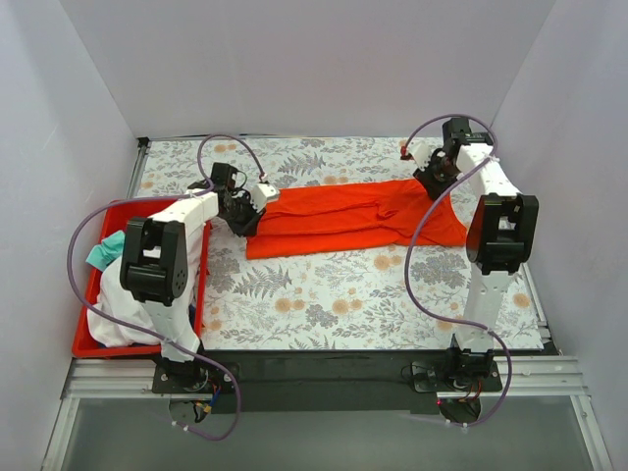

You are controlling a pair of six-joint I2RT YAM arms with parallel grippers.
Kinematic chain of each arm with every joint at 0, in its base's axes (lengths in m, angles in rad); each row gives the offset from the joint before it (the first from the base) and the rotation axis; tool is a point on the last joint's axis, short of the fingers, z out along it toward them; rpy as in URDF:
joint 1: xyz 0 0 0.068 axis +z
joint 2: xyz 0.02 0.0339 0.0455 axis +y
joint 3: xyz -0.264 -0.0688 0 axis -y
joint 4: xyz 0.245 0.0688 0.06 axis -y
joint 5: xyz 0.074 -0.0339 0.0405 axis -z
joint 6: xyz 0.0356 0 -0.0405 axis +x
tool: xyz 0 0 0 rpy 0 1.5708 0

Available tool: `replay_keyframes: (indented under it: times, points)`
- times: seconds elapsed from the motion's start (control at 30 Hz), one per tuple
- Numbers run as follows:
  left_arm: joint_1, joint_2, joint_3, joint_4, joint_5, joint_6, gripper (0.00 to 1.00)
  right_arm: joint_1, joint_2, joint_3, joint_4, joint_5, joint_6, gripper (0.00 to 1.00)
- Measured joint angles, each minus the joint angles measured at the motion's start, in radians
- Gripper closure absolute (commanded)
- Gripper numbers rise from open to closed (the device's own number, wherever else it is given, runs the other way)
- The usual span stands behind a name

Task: Fold and stack the t-shirts
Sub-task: Fold the tshirt

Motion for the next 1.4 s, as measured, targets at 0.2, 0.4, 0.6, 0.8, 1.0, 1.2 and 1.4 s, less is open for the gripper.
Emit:
replay_keyframes:
  times: [0.2,0.4,0.6,0.8,1.0,1.2,1.4]
  points:
    - [0.027,0.005,0.0,0.011,0.005,-0.134,0.6,-0.01,0.005,0.012,-0.006,0.003,0.041,0.48]
    - [0.093,-0.084,-0.026,-0.016,0.061,-0.309,0.49,-0.146,-0.039,-0.005,-0.088,-0.093,0.121,0.47]
    - [0.092,-0.153,-0.079,-0.021,0.112,-0.47,0.47,-0.269,-0.09,-0.082,-0.145,-0.187,0.193,0.45]
    - [0.09,-0.135,-0.095,-0.02,0.104,-0.577,0.46,-0.273,-0.086,-0.152,-0.179,-0.229,0.23,0.39]
    - [0.09,-0.132,-0.122,-0.018,0.063,-0.641,0.44,-0.269,-0.06,-0.153,-0.18,-0.249,0.248,0.38]
    - [0.09,-0.103,-0.139,-0.019,0.042,-0.672,0.43,-0.269,-0.008,-0.159,-0.173,-0.238,0.251,0.39]
    - [0.09,-0.077,-0.144,-0.016,0.04,-0.69,0.44,-0.269,-0.001,-0.172,-0.152,-0.226,0.25,0.48]
